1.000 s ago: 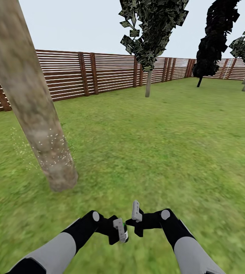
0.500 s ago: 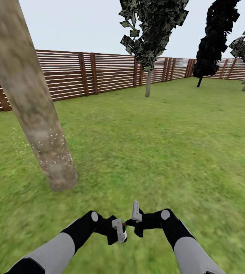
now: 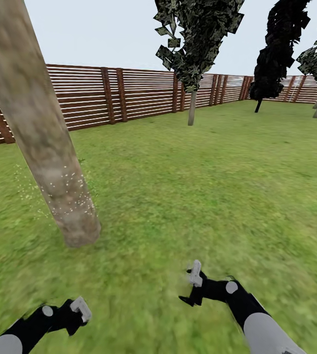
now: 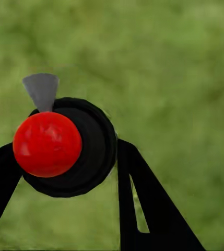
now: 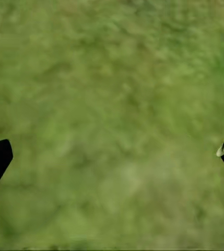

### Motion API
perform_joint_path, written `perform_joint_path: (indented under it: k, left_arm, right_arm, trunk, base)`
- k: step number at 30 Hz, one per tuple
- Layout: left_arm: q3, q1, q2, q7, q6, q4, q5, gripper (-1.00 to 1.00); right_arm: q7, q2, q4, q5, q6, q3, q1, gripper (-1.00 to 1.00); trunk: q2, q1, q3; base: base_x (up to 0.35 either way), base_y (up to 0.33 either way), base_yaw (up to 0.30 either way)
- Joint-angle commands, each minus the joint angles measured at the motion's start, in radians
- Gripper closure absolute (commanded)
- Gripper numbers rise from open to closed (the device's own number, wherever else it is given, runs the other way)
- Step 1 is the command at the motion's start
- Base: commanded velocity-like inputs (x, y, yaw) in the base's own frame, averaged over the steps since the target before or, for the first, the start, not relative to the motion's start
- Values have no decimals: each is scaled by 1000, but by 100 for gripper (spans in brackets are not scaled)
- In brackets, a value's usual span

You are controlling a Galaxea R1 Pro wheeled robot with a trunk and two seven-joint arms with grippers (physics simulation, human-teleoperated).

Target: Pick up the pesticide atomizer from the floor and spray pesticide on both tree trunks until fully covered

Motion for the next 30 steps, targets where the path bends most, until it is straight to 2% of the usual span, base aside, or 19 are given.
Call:
perform_joint_path:
  k: [1, 2, 3, 4, 5, 6, 7, 8, 9, 11, 13, 20, 25, 30]
  left_arm:
    - [29, 1, -4, 47, -7, 35, 89, 100]
    - [44, 3, -6, 90, -35, 65, 178, 100]
    - [52, 23, -7, 153, -92, 95, 266, 100]
    - [57, 59, -8, 265, -157, 115, 370, 100]
    - [60, 83, -9, 358, -193, 122, 449, 100]
    - [61, 110, -9, 449, -234, 128, 535, 100]
    - [61, 129, -10, 490, -273, 130, 579, 100]
    - [62, 136, -10, 504, -296, 134, 595, 100]
    - [62, 140, -10, 511, -308, 142, 603, 100]
    - [62, 145, -11, 517, -320, 174, 610, 100]
    - [62, 146, -11, 519, -324, 211, 621, 100]
    - [62, 147, -18, 519, -324, 217, 624, 100]
    - [62, 148, -19, 519, -326, 217, 624, 100]
    - [62, 148, -17, 519, -326, 217, 623, 100]
  right_arm:
    - [-122, -18, 62, -2, 0, -47, 11, -100]
    - [-246, -42, 127, -2, 0, -91, 20, -100]
    - [-372, -75, 190, -2, 0, -130, 30, -100]
    - [-517, -103, 249, -3, -1, -184, 53, -100]
    - [-632, -112, 271, -3, -2, -230, 75, -100]
    - [-790, -113, 286, -4, -7, -284, 102, -100]
    - [-915, -112, 293, -10, -26, -314, 126, -100]
    - [-976, -110, 302, -22, -48, -325, 140, -100]
    - [-1008, -110, 328, -31, -75, -331, 151, -100]
    - [-1036, -113, 374, -37, -122, -336, 159, -100]
    - [-1044, -113, 386, -38, -134, -338, 176, -100]
    - [-1039, -109, 425, -35, -132, -335, 187, -100]
    - [-1038, -109, 433, -36, -131, -335, 301, -100]
    - [-1038, -109, 433, -36, -131, -335, 316, -100]
  trunk:
    - [0, 0, 0]
    - [0, 0, 0]
    - [0, 0, 0]
    - [0, 0, 0]
    - [0, 0, 0]
    - [0, 0, 0]
    - [0, 0, 0]
    - [0, 0, 0]
    - [0, 0, 0]
    - [0, 0, 0]
    - [0, 0, 0]
    - [0, 0, 0]
    - [0, 0, 0]
    - [0, 0, 0]
  base:
    - [0, 0, 0]
    - [0, 0, 0]
    - [0, 0, 0]
    - [0, 0, 0]
    - [0, 0, 0]
    - [0, 0, 0]
    - [0, 0, 0]
    - [0, 0, 0]
    - [0, 0, 0]
    - [0, 0, 0]
    - [0, 0, 0]
    - [0, 0, 0]
    - [0, 0, 0]
    - [0, 0, 0]
